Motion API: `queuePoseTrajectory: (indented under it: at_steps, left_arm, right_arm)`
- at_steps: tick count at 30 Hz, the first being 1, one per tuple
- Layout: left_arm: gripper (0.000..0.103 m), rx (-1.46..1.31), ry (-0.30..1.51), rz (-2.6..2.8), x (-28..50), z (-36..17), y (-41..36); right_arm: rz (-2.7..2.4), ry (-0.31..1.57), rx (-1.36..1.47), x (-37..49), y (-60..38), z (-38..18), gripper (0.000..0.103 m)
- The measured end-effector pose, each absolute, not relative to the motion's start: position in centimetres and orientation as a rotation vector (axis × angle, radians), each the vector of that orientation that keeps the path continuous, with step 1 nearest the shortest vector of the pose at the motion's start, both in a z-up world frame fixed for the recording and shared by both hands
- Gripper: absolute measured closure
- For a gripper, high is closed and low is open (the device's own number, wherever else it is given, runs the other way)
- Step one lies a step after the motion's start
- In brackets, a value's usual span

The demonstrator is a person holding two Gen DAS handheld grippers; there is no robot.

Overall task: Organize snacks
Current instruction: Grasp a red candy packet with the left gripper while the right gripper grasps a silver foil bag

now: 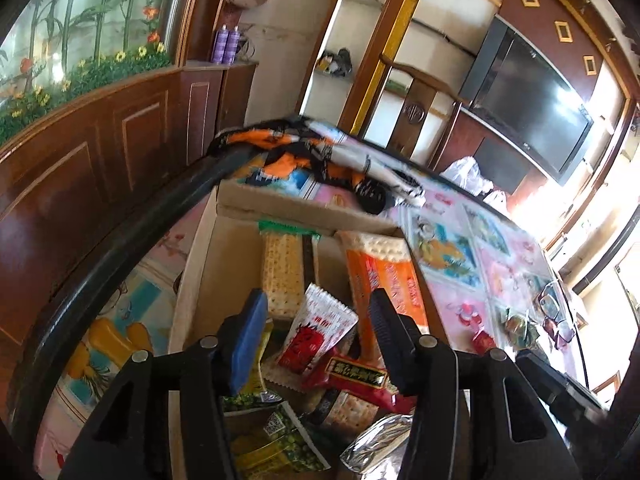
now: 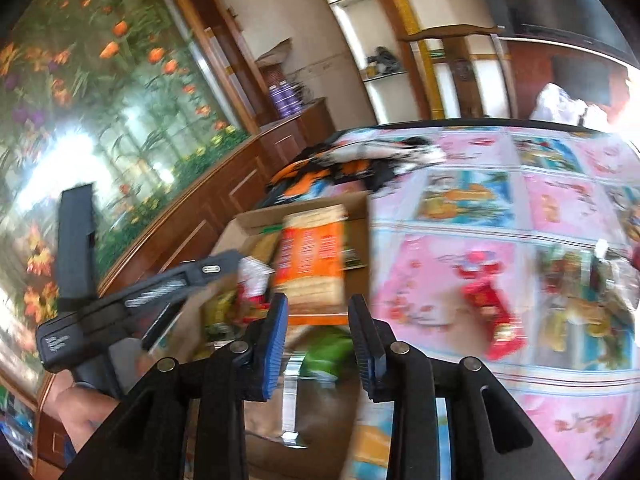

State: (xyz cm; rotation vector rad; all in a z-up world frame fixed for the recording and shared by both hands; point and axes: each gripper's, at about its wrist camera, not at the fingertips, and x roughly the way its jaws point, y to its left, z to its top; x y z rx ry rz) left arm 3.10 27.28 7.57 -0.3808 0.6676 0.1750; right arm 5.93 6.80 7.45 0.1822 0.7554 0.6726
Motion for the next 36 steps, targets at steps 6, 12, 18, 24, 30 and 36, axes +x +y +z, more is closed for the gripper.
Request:
queuePoseTrajectory:
  at_steps: [6,12,18,24,30,36]
  left_arm:
    - [0.051,-0.353,0.653,0.135,3.2,8.3,25.4]
    - [0.045,-0.355,0.676,0.020,2.7,10.1,21.5]
    - [0.044,-0.369,0.824,-0.113,5.2,9.4,14.2]
    - [0.044,-0.374,0.978,-0.081,10.0,6.0,9.4]
    - [0.052,-0.360,1.044,0.020,13.7,3.2,7.6]
    - [0.081,-0.249,1.049,0.081,14.9,1.9,5.6]
  right_arm:
    - [0.549,0.760,0.293,8.0,-1.7,7.1,0.068]
    - [0.451,0.778,0.378,9.6,-7.9,6.5,0.064]
    - [0.381,0.757,0.464,10.1,-12.8,7.0,0.063]
    - [0.337,0.711,0.480,9.6,-15.8,8.0,0.058]
    - [0.337,0.693,0.493,9.2,-17.3,8.5,0.057]
    - [0.341,0.697,0.503,9.4,-18.0,8.4,0.057]
